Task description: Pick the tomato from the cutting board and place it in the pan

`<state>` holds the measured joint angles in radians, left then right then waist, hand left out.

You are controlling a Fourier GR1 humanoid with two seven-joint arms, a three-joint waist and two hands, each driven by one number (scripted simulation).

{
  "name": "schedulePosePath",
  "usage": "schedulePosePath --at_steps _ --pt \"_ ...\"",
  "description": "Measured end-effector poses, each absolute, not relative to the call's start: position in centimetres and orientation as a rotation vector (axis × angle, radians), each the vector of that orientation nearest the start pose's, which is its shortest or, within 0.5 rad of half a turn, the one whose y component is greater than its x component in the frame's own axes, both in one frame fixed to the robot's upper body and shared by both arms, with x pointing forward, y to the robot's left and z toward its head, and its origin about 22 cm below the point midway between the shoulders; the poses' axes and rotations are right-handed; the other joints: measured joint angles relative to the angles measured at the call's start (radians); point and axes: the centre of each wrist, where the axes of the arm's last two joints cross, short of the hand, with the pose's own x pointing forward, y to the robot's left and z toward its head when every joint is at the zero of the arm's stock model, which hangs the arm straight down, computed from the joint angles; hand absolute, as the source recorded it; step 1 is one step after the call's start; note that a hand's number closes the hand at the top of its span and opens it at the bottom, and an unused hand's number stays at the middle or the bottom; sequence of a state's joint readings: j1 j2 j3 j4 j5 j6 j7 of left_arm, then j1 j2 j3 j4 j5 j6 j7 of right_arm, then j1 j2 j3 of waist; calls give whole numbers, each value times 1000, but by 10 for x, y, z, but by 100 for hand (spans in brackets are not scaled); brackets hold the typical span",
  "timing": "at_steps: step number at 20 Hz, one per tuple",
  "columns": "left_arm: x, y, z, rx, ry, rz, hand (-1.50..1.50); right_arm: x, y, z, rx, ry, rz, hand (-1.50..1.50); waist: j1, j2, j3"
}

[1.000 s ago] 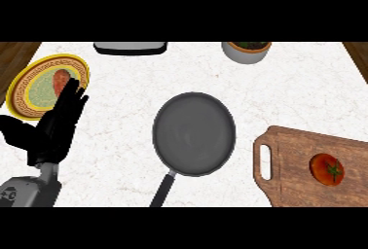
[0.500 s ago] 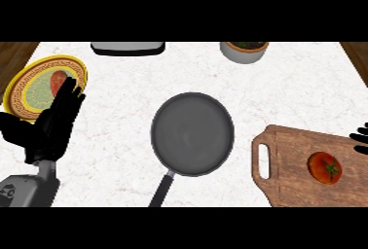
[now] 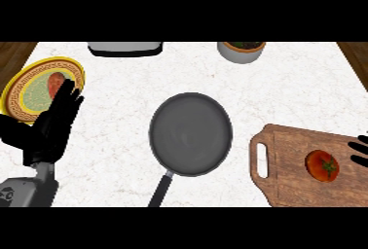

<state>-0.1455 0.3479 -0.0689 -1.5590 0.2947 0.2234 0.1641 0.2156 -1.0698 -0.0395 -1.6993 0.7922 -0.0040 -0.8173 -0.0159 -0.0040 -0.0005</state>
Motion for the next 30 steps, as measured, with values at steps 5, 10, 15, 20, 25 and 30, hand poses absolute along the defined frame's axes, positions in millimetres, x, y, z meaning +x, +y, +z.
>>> schedulePosePath --at_steps 5,10,15,20,25,30 --pt "276 280 53 106 -1520 53 0 192 -399 125 982 2091 -2807 -150 6 1 0" --pt "277 280 57 104 -1519 47 0 186 -386 122 1017 2058 -2830 -150 10 2 0" --pt "270 272 56 103 -1521 48 0 191 -378 113 1106 2022 -2851 -150 14 3 0" --pt "274 269 60 107 -1526 41 0 201 -367 91 1128 2022 -2872 -150 16 4 0" --pt "270 267 58 103 -1516 46 0 209 -369 80 1122 1982 -2909 -150 16 4 0" --pt "273 271 59 106 -1521 42 0 227 -362 70 1117 1963 -2929 -150 17 4 1"
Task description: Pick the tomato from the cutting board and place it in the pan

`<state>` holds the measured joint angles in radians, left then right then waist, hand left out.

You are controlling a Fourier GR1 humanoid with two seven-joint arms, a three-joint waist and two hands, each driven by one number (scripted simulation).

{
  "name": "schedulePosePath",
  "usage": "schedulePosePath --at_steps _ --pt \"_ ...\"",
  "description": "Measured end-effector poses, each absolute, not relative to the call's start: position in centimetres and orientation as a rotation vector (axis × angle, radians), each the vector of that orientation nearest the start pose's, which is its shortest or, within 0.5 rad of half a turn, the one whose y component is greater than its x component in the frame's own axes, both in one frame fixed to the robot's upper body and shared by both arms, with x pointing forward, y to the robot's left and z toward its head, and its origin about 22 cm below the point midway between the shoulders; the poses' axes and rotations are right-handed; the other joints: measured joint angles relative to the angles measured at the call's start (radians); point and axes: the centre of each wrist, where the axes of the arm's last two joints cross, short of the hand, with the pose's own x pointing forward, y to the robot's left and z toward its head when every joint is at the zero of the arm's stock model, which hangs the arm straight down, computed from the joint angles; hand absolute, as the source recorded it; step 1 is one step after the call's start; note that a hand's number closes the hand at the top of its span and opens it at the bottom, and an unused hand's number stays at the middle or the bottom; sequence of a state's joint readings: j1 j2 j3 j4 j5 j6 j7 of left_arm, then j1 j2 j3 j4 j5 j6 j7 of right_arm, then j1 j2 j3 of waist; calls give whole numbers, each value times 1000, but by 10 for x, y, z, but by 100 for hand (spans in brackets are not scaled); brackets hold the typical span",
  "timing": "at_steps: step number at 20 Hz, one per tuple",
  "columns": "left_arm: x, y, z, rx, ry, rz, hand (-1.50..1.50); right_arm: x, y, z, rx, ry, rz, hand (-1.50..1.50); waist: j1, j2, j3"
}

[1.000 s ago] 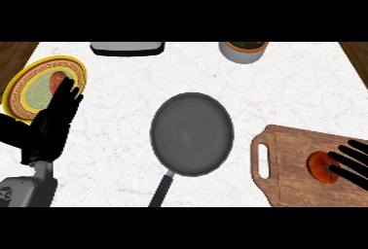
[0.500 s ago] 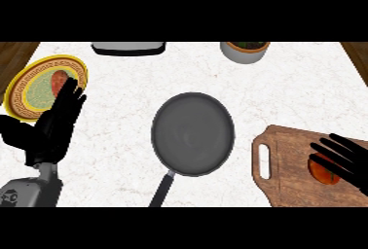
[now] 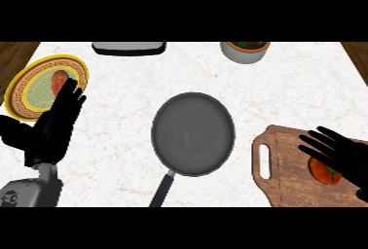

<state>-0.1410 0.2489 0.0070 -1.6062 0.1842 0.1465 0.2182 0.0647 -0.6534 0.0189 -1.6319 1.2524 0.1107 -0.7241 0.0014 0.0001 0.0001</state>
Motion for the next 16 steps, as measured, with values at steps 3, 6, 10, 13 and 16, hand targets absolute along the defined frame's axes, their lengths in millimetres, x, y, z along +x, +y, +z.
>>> schedulePosePath --at_steps 3,6,10,13,16 --pt "271 274 63 102 -1513 44 0 231 -358 63 -761 -1381 2039 -150 0 0 0" --pt "280 272 59 102 -1518 43 0 231 -356 55 -737 -1394 2030 -150 -2 0 0" --pt "278 266 55 105 -1518 41 0 236 -351 48 -720 -1384 2028 -150 -2 0 0" --pt "281 271 58 106 -1520 43 0 244 -347 42 -698 -1368 2048 150 -1 0 0" --pt "278 276 57 102 -1517 35 0 243 -344 29 -671 -1414 2079 150 -1 -1 -2"
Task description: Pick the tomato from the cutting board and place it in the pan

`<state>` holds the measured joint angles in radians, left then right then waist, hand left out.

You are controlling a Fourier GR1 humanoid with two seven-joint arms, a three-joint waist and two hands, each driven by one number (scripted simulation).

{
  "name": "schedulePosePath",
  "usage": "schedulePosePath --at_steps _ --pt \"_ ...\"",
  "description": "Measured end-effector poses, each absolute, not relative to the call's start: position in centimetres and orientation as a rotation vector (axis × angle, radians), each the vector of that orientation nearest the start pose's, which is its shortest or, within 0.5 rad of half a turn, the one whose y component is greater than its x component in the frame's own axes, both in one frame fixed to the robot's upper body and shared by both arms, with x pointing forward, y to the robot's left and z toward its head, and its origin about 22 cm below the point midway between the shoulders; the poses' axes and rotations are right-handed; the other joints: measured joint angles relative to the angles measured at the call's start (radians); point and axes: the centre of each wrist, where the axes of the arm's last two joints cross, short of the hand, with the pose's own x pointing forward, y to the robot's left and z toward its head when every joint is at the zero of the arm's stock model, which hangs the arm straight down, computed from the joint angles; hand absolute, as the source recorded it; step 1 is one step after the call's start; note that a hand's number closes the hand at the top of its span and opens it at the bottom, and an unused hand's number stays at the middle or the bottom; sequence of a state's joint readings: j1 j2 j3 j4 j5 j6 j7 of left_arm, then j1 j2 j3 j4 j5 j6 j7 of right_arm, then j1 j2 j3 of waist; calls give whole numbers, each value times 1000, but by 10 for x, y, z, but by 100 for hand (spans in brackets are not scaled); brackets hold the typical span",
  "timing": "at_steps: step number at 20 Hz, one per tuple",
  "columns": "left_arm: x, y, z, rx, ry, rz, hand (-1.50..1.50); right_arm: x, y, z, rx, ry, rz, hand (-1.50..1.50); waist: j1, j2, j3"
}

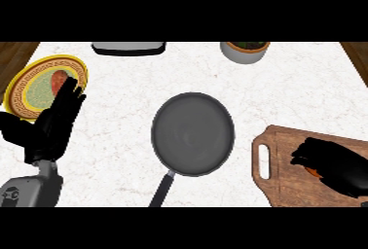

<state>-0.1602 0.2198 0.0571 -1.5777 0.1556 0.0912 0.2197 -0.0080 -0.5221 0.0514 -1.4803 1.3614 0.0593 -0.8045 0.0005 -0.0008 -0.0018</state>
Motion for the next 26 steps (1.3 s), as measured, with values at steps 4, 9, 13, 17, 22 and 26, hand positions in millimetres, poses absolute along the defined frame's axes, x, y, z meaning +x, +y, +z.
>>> schedulePosePath --at_steps 4,9,13,17,22,26 --pt "276 274 63 95 -1516 45 0 248 -348 23 -654 -1452 2107 150 0 -3 -5" --pt "283 269 63 96 -1520 40 0 260 -346 14 -622 -1486 2104 150 -1 -5 -10" --pt "282 271 62 97 -1514 42 0 263 -313 4 -659 -1416 1937 150 -1 -8 -21" --pt "281 274 62 106 -1515 45 0 264 -292 -5 -754 -1278 1726 150 -12 -11 -38" --pt "281 274 60 109 -1506 47 0 272 -260 3 -910 -1176 1507 150 -13 -19 -37" --pt "281 271 58 97 -1499 34 0 286 -226 28 -1085 -1178 1336 150 11 -24 -21"
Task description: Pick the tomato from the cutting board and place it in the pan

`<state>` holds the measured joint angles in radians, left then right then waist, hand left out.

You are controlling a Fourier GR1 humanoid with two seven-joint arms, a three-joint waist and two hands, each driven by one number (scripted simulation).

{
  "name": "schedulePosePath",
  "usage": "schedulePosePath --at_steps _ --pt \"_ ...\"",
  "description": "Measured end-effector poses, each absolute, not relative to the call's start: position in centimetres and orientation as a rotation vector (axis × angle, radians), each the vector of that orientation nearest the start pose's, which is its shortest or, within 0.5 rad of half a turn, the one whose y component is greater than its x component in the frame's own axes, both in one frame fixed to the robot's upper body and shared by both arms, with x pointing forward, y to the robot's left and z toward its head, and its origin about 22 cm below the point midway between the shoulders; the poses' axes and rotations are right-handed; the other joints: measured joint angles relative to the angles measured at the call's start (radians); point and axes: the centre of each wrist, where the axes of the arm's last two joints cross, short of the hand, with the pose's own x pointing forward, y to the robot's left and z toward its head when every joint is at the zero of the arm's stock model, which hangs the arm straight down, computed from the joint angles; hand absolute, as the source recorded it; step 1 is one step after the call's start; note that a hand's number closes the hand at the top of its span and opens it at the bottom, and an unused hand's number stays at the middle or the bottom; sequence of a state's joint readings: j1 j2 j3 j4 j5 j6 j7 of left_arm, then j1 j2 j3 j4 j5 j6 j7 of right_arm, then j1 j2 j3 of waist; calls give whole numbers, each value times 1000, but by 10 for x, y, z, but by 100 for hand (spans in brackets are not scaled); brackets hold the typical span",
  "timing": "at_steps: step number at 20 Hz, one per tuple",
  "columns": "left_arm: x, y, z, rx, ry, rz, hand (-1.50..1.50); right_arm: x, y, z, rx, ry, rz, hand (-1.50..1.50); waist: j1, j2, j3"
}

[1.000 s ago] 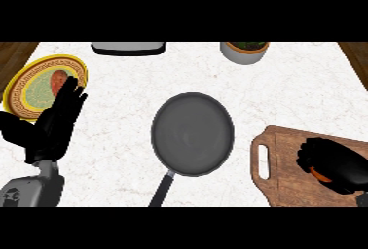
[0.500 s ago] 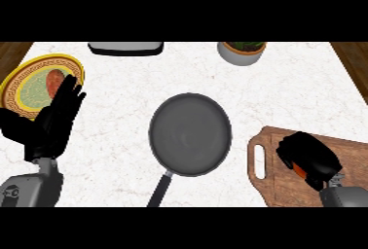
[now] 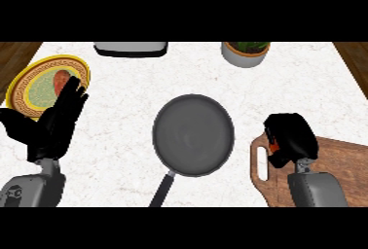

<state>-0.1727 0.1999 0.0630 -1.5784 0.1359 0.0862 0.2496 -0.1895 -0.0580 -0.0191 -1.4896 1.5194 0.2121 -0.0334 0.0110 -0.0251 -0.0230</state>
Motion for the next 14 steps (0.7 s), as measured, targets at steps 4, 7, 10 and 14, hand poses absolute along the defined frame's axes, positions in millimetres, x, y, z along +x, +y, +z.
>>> schedulePosePath --at_steps 4,7,10,14 --pt "283 267 58 79 -1500 11 0 301 -193 67 -1289 -1204 1174 150 33 -1 7" --pt "285 261 59 60 -1500 -5 0 308 -169 94 -1410 -1201 1055 150 61 2 10" --pt "287 255 60 40 -1506 -27 0 313 -146 117 -1504 -1172 937 150 90 9 12" --pt "292 246 63 11 -1513 -59 0 317 -115 146 -1606 -1120 769 150 119 19 15"
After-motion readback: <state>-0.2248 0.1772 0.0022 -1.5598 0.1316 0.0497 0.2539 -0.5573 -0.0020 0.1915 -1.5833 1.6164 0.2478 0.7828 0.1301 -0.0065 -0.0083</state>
